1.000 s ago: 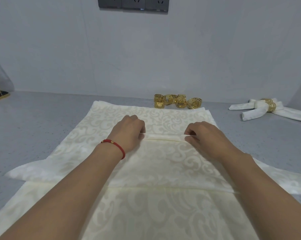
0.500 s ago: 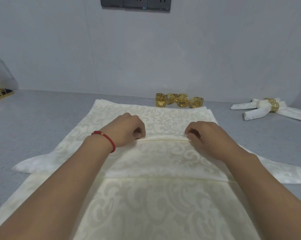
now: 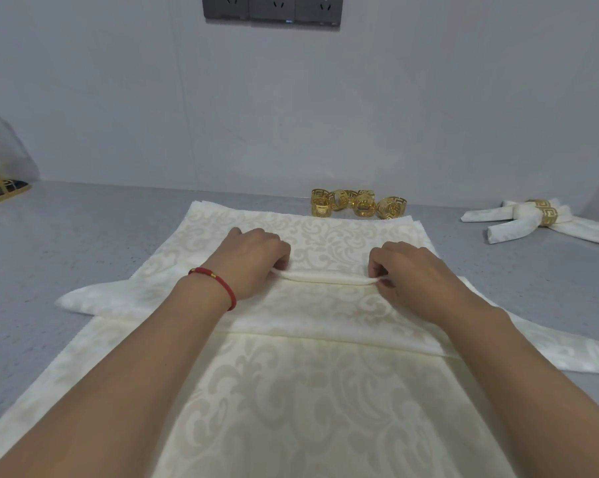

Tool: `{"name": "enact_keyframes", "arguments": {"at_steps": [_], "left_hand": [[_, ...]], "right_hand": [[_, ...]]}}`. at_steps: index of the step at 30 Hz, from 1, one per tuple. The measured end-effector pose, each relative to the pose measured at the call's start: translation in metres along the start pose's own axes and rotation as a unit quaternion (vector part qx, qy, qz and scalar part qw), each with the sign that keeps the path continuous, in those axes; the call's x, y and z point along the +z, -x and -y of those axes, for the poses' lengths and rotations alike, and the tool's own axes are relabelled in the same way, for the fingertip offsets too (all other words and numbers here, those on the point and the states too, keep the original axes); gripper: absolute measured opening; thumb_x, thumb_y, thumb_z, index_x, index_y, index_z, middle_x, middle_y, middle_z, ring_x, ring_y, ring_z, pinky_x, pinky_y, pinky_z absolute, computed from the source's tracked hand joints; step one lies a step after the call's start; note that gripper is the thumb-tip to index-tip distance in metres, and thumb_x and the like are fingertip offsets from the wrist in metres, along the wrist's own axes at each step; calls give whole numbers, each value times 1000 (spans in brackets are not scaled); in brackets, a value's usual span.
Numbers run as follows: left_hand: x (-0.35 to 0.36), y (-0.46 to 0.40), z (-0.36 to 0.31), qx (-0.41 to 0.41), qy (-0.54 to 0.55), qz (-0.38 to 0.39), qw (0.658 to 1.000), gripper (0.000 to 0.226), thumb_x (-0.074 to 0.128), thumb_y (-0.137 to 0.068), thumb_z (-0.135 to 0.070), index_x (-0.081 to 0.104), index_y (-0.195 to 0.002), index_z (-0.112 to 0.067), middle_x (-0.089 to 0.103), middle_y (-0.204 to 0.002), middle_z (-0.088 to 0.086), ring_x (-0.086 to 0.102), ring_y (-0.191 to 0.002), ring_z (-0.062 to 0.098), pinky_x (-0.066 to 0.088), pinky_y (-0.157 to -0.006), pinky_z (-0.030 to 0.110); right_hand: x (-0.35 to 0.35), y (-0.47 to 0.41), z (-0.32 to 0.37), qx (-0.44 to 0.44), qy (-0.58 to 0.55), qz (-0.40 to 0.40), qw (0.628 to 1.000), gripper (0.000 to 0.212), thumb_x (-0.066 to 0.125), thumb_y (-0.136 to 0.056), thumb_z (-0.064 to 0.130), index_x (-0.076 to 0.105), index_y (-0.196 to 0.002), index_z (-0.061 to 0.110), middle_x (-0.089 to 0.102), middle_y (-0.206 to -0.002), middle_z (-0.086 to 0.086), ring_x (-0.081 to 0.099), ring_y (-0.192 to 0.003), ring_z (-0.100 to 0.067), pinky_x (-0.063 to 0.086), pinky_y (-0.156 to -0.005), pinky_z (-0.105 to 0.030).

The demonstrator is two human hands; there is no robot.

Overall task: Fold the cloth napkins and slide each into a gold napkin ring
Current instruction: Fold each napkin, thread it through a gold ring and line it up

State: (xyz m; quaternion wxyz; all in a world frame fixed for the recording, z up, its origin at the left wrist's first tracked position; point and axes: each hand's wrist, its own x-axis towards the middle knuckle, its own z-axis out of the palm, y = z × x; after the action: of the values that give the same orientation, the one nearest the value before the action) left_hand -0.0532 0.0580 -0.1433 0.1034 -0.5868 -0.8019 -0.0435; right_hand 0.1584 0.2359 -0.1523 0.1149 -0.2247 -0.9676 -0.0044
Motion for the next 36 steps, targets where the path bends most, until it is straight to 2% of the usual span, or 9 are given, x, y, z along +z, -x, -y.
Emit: {"name": "enact_keyframes", "arguments": {"at_steps": [3,5,9,12,15,19,26,32,36], "left_hand": [[-9,3,-1,-26,35,50,998,25,58,-86,-11,67,-99,-31,63,-106,-14,58,-101,14,44,-87,33],[-12,5,0,-50,78,40,995,16,59,-88,-20,71,-91,-30,66,-97,-11,62,-90,17,51,-78,32],[-9,4,1,-49,88,36,994,14,65,-90,-21,67,-100,-31,63,-94,-11,60,-88,16,49,-73,30],[-5,2,2,-54,70,64,994,18,60,-96,-29,61,-114,-30,54,-109,-10,52,-102,16,46,-83,34],[-5,1,1,-40,28,47,998,4,56,-96,-26,57,-99,-27,50,-101,-11,51,-101,17,43,-82,35],[-4,1,-4,-12,-14,2,1000,28,54,-86,-10,37,-77,-30,40,-75,-12,44,-80,18,27,-66,31],[-10,3,-7,-45,35,76,996,20,53,-90,-6,60,-90,-25,59,-105,-2,59,-94,24,52,-81,36],[-11,0,-5,-83,76,89,990,25,64,-93,-15,61,-118,-20,53,-120,4,54,-110,26,42,-86,30],[-9,0,-5,-95,27,72,993,8,60,-95,-20,53,-95,-24,57,-104,-3,53,-94,21,41,-77,33]], "right_hand": [[-9,5,1,32,-51,45,997,7,61,-91,22,67,-92,27,63,-94,13,60,-89,-14,48,-73,-31],[-10,6,-1,35,-95,17,995,12,60,-96,22,70,-88,24,66,-90,11,62,-85,-16,54,-75,-35],[-5,6,-4,40,-104,38,993,19,65,-99,24,72,-117,22,62,-117,5,58,-105,-17,48,-90,-34],[-6,7,-2,40,-70,55,995,11,63,-99,27,70,-106,24,65,-102,9,60,-101,-18,49,-85,-36],[-6,6,1,39,-40,25,998,5,58,-98,23,61,-94,24,63,-91,11,58,-88,-16,43,-67,-29],[0,5,5,8,-6,-46,999,14,55,-90,8,58,-93,21,59,-91,7,55,-89,-20,34,-64,-33],[-9,8,4,47,-59,54,996,24,56,-96,13,71,-106,30,60,-105,12,58,-101,-14,52,-84,-34],[-1,11,-7,25,-104,20,994,18,60,-101,22,75,-111,20,71,-113,4,63,-108,-20,51,-93,-42],[-1,10,-15,40,-107,20,993,7,64,-98,29,71,-99,29,66,-97,16,61,-95,-12,47,-84,-35]]}}
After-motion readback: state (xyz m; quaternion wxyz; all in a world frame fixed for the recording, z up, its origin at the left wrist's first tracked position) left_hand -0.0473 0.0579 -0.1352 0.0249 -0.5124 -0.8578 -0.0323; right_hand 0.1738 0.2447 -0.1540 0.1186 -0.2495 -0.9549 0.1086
